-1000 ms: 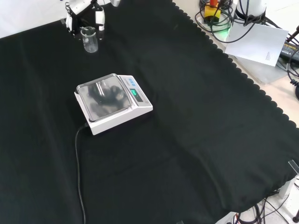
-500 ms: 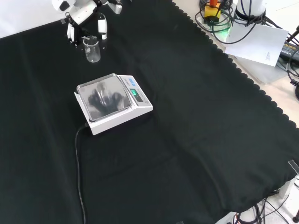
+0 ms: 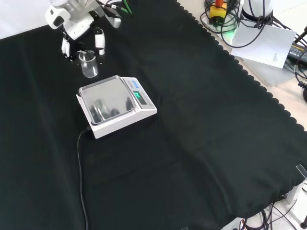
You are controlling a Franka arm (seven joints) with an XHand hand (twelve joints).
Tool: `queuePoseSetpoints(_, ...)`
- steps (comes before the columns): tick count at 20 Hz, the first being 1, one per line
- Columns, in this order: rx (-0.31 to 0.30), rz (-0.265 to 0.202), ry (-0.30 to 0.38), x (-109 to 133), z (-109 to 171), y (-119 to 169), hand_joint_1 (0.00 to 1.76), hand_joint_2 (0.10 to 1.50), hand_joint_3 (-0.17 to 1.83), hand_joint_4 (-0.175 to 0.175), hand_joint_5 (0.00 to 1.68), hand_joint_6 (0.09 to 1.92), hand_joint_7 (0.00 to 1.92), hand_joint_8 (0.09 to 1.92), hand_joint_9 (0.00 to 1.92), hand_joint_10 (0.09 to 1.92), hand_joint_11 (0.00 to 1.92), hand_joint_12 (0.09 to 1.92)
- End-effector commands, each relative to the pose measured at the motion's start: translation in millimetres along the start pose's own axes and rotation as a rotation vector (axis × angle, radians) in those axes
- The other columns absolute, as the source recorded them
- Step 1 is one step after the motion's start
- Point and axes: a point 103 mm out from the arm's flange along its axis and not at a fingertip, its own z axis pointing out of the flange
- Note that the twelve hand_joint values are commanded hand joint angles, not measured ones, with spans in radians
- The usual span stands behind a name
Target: Put the beaker on the electronic balance.
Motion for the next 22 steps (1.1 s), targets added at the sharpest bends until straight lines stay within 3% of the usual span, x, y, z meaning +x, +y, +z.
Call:
queuePoseSetpoints(1, 0.046, -0.159, 0.081, 25.5, 24.9, 0.7, 1.27, 1.09, 0.00, -0.175, 1.02, 0.93, 1.04, 0.93, 1.25, 0.67, 1.26, 0.71)
queuePoseSetpoints(8, 0.073, -0.187, 0.091, 8.0, 41.0, -2.0, 1.27, 1.09, 0.00, -0.175, 1.02, 0.93, 1.04, 0.93, 1.25, 0.66, 1.27, 0.71)
queuePoseSetpoints(17, 0.079, -0.192, 0.096, 12.1, 52.7, 2.7, 1.27, 1.09, 0.00, -0.175, 1.02, 0.93, 1.05, 0.93, 1.26, 0.65, 1.27, 0.71)
queuePoseSetpoints(19, 0.067, -0.203, 0.119, -13.6, 52.3, -9.4, 1.27, 1.09, 0.00, -0.175, 1.03, 0.93, 1.05, 0.93, 1.26, 0.65, 1.27, 0.71)
queuePoseSetpoints(22, 0.080, -0.196, 0.098, -6.2, 53.2, -5.8, 1.27, 1.09, 0.00, -0.175, 1.03, 0.92, 1.05, 0.93, 1.26, 0.65, 1.27, 0.71)
